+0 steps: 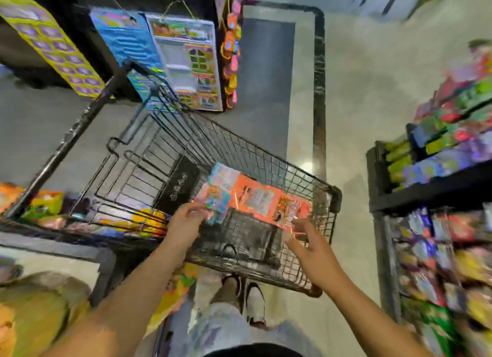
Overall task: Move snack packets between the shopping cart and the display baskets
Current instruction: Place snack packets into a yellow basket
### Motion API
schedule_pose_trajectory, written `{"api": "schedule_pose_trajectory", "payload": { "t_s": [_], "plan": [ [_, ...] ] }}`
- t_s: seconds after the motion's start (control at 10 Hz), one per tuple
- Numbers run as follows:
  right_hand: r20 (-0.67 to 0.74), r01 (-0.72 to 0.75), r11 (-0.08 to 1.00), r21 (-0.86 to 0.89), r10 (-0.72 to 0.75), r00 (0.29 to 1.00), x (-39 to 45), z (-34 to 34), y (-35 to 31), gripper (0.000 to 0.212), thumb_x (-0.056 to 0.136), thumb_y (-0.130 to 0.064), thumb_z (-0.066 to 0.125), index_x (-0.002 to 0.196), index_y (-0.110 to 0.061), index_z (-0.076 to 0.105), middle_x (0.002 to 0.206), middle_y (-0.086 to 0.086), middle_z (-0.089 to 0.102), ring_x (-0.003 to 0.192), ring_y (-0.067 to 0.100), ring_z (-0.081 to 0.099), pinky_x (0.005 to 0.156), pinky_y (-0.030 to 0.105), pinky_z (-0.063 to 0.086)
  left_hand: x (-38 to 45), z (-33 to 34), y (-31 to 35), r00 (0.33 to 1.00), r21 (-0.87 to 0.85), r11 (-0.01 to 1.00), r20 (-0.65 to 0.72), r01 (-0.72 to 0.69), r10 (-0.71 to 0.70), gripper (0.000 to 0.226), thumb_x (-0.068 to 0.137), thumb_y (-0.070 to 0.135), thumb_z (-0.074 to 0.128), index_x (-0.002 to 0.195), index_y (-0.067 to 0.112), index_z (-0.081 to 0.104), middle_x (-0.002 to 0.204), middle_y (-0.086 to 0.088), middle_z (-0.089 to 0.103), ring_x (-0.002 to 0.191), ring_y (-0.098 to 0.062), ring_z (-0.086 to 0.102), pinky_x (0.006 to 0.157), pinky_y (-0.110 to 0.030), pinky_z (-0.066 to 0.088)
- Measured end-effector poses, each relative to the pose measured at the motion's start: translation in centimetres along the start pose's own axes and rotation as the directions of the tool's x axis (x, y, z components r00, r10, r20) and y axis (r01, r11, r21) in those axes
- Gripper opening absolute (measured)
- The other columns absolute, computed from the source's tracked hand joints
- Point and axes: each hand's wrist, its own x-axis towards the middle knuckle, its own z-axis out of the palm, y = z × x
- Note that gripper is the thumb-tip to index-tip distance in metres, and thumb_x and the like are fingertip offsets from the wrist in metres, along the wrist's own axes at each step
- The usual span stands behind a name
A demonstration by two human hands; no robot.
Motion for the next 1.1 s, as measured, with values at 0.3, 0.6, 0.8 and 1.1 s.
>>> {"api": "schedule_pose_trajectory", "payload": {
  "t_s": [0.3,0.6,0.8,1.1],
  "plan": [
    [0.128,-0.361,0.92,0.153,0.344,0.93,17.7,8.3,0.0,0.027,0.097,-0.014,0.07,0.121,-0.023,0.061,0.114,0.011,0.068,0.091,0.028,0.067,0.076,0.039,0.053,17.8,2.2,-4.1,0.859,-0.197,0.838,0.05,0.508,-0.509,0.01,0.091,0.023,0.071,0.087,0.02,0.062,0.098,-0.007,0.06,0.105,-0.026,0.055,0.089,-0.042,0.046],
    [0.161,-0.337,0.94,-0.056,0.342,0.926,33.2,18.6,1.6,0.04,0.095,-0.018,0.074,0.133,-0.014,0.064,0.132,0.012,0.068,0.101,0.028,0.065,0.088,0.041,0.055,29.3,6.2,-12.5,0.713,-0.27,0.681,0.036,0.681,-0.7,0.024,0.098,0.021,0.062,0.078,0.011,0.052,0.079,-0.013,0.048,0.044,-0.016,0.049,0.047,-0.02,0.038],
    [0.231,0.138,0.867,-0.478,-0.028,0.973,41.6,22.1,-1.0,0.048,0.09,-0.012,0.072,0.135,0.001,0.058,0.132,0.022,0.061,0.122,0.038,0.059,0.1,0.034,0.043,32.8,8.5,-13.9,0.69,-0.348,0.648,-0.006,0.677,-0.724,0.038,0.104,0.017,0.054,0.068,0.015,0.045,0.056,-0.004,0.053,0.06,-0.018,0.045,0.059,-0.027,0.046],
    [0.287,0.154,0.595,-0.789,0.136,0.948,45.2,25.8,-0.2,0.057,0.092,-0.025,0.067,0.143,-0.01,0.045,0.146,0.015,0.044,0.134,0.036,0.05,0.109,0.046,0.048,33.8,10.2,-14.3,0.68,-0.267,0.666,-0.053,0.696,-0.731,0.039,0.095,0.046,0.069,0.088,0.01,0.056,0.099,-0.016,0.06,0.078,-0.026,0.059,0.067,-0.024,0.056]
  ]
}}
